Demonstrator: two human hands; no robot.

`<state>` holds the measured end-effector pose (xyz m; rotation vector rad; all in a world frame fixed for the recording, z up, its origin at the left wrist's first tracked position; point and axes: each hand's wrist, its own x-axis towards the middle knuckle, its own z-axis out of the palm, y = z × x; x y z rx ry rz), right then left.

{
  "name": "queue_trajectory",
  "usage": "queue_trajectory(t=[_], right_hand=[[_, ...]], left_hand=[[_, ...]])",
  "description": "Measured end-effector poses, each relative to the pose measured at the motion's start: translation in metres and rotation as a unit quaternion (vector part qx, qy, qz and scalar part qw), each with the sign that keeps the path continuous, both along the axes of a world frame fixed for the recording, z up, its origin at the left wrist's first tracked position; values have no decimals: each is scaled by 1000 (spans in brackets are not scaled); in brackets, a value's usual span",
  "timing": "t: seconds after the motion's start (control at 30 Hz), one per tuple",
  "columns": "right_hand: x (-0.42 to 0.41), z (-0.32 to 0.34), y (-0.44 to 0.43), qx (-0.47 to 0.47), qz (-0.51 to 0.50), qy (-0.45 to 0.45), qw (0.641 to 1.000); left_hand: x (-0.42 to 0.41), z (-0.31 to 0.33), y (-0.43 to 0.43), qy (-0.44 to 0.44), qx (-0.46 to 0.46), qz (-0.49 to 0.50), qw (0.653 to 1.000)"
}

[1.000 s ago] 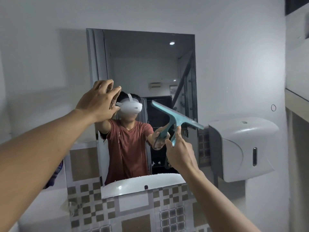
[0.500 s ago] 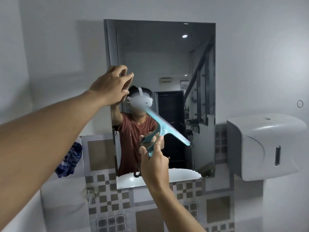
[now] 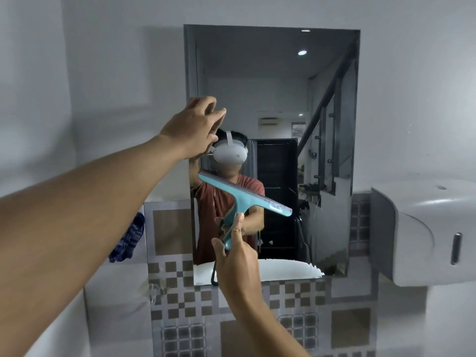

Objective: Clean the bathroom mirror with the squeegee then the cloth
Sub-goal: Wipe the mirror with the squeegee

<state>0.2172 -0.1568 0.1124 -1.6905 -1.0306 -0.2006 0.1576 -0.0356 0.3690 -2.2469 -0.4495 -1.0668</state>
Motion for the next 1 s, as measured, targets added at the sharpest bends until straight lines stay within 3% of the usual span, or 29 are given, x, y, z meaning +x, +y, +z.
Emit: queue_trajectory(t=[0.33,0.57,0.83,1.0], right_hand=[[24,-6,-27,-84,-94,-187,974],[59,2,-49,-120,-135,-301,936],[97,15,-75,-125,-146,-358,914],[119,20,-89,-133,-182,-429,875]], left_hand=[[6,-19,0,-37,15,0,999],[3,-35,2,-66,17,-21,997],[0,-72,2,-64,-6,-12,998],[1,-84,-1,-56,-31,-19,998]])
